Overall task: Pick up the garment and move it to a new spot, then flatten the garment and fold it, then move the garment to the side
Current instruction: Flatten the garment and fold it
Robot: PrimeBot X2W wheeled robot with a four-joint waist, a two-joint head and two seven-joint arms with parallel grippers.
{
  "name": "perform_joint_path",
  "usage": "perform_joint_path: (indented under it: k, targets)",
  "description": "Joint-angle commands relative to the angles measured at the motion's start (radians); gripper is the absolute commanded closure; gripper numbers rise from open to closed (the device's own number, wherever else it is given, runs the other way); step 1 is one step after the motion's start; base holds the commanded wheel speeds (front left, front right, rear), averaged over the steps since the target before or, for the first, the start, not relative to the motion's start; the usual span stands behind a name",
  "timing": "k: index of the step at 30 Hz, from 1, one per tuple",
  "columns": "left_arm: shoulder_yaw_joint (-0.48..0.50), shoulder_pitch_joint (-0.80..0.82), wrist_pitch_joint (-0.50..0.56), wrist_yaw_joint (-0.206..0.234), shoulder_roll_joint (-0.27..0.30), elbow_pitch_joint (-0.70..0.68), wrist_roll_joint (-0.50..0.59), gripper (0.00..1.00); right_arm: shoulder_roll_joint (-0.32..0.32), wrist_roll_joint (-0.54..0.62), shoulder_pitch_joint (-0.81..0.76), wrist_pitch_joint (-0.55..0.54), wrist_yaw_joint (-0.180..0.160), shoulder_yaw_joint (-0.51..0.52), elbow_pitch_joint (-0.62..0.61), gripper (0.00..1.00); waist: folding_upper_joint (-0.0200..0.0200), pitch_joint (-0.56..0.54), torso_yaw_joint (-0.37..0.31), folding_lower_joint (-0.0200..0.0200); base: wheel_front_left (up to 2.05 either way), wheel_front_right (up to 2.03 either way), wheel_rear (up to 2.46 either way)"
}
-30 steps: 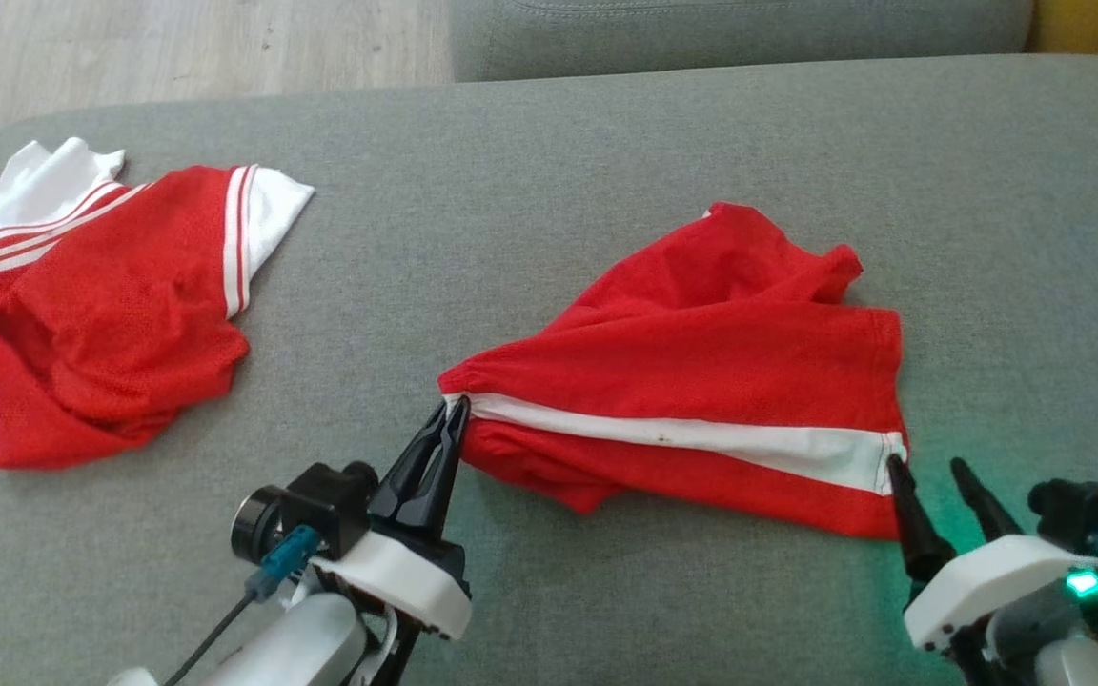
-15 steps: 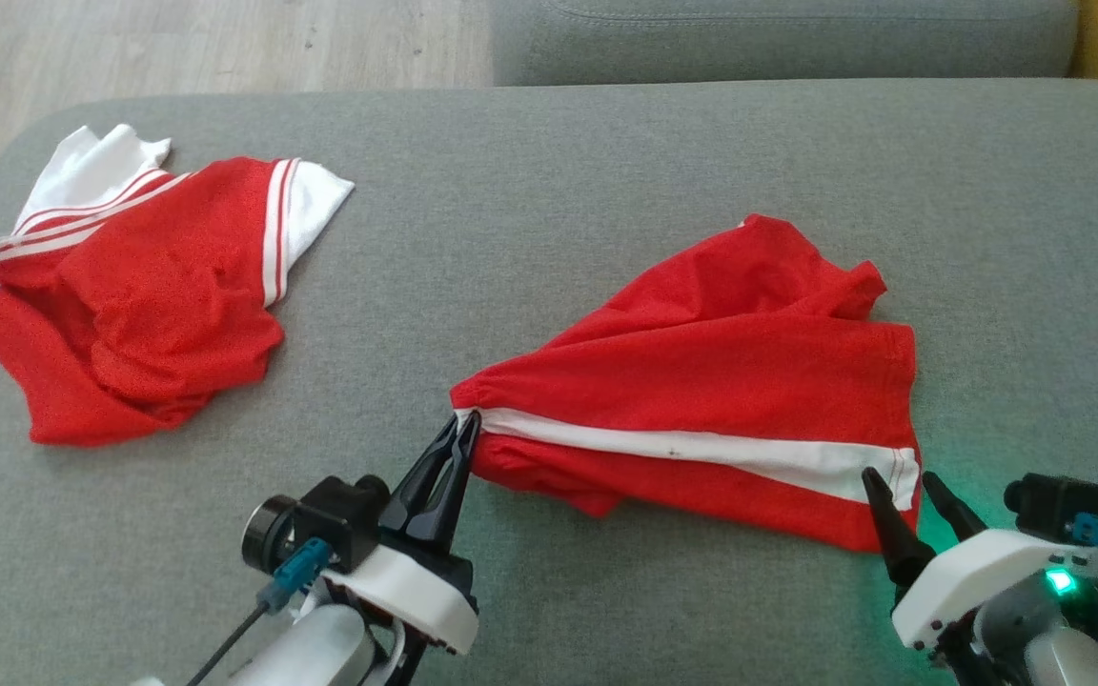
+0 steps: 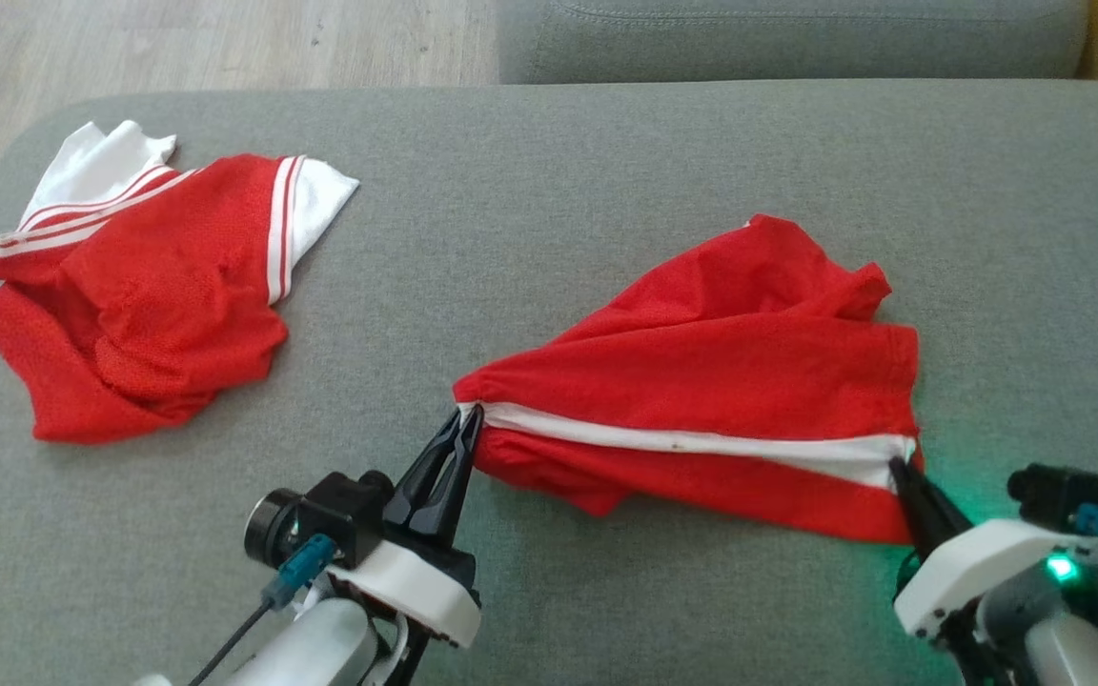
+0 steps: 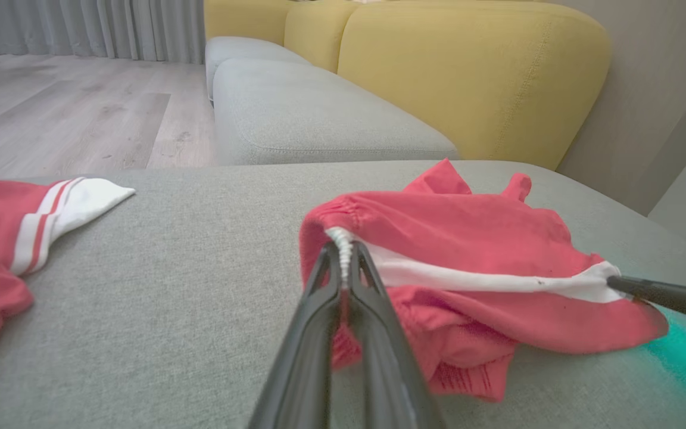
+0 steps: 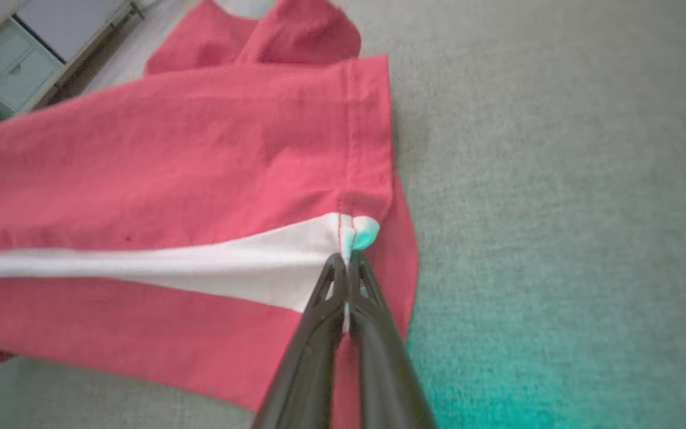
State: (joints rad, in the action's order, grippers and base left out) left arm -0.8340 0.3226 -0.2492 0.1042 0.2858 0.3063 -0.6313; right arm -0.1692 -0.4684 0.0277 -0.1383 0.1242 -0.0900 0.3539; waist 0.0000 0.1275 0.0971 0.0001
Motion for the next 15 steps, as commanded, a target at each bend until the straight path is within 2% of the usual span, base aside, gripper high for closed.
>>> perform_joint_path:
  k: [1,5,8,12,15]
  targets:
    - [0.048,0.028,-0.013,-0.003,0.012,-0.029,0.011,1.0,-0.026,-0.013,0.041,0.023,0.007,-0.019,-0.038,1.0,0.0,-0.003,-0.003,-0.0001,0.0,0.0,0.0]
    - [0.067,0.039,-0.013,-0.012,0.025,-0.065,0.04,1.0,-0.045,-0.04,0.045,0.049,0.007,0.001,-0.102,1.0,0.0,-0.02,-0.012,-0.0001,0.0,0.0,0.0]
    - [0.08,0.086,-0.013,-0.025,0.055,-0.114,0.074,1.0,-0.074,-0.061,0.055,0.051,0.007,0.039,-0.192,1.0,0.0,-0.032,-0.017,-0.0001,0.0,0.0,0.0]
    - [0.11,0.211,0.0,-0.034,0.107,-0.217,0.128,1.0,-0.125,-0.063,0.108,0.031,0.007,0.116,-0.338,1.0,0.0,-0.029,-0.029,-0.0001,0.0,0.0,0.0]
    - [0.136,0.336,0.044,-0.057,0.137,-0.276,0.15,1.0,-0.15,-0.05,0.188,0.006,0.007,0.17,-0.436,1.0,0.0,-0.01,-0.036,-0.0001,0.0,0.0,0.0]
